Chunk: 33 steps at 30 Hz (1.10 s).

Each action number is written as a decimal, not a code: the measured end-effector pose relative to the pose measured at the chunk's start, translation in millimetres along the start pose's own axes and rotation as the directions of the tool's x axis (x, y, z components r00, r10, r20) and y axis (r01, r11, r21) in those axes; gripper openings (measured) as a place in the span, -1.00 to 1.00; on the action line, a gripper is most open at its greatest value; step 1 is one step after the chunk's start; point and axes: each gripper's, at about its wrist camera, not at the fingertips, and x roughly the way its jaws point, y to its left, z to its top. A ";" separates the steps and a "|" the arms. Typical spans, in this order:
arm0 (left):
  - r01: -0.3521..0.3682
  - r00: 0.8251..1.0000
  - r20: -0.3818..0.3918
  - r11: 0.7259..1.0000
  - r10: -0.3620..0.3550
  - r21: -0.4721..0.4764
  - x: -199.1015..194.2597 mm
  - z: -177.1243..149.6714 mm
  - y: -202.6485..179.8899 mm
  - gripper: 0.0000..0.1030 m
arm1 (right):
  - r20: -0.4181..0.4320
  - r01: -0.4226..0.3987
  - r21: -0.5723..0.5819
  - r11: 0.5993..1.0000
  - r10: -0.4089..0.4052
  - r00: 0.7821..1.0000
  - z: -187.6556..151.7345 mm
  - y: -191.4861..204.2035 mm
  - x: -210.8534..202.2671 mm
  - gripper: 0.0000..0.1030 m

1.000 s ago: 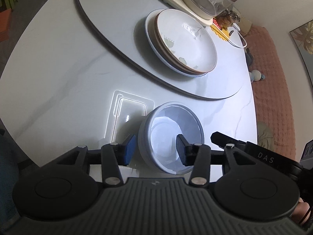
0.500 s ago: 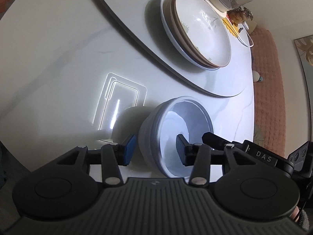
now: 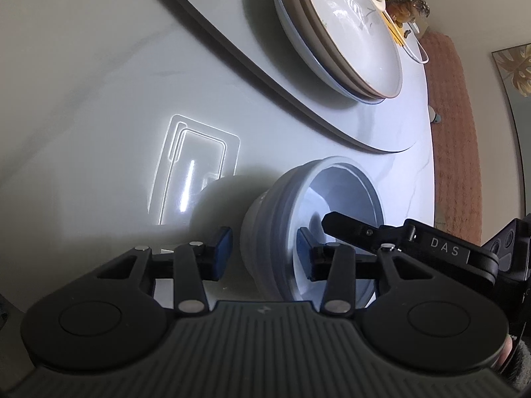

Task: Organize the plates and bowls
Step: 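Carry the bowl over the stacked plates on the turntable with both grippers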

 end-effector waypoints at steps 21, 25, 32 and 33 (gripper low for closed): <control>-0.047 0.999 0.002 0.992 0.047 0.114 -38.3 1.6 -46.5 -0.24 | 0.005 -0.021 -0.018 1.000 0.021 1.000 -1.6 20.8 -30.2 -0.15; -0.058 0.998 0.023 0.987 0.055 0.152 -55.7 0.4 -64.5 -0.24 | 0.032 -0.015 -0.049 0.999 0.017 0.999 -4.4 34.3 -51.0 -0.15; -0.057 0.998 0.052 0.978 0.047 0.203 -79.2 -3.0 -88.4 -0.24 | 0.082 0.004 -0.105 0.994 0.005 0.997 -5.0 52.7 -78.5 -0.14; -0.053 0.997 0.057 0.977 0.042 0.207 -83.0 -4.0 -89.5 -0.24 | 0.088 0.005 -0.109 0.994 0.004 0.996 -4.2 54.4 -81.3 -0.14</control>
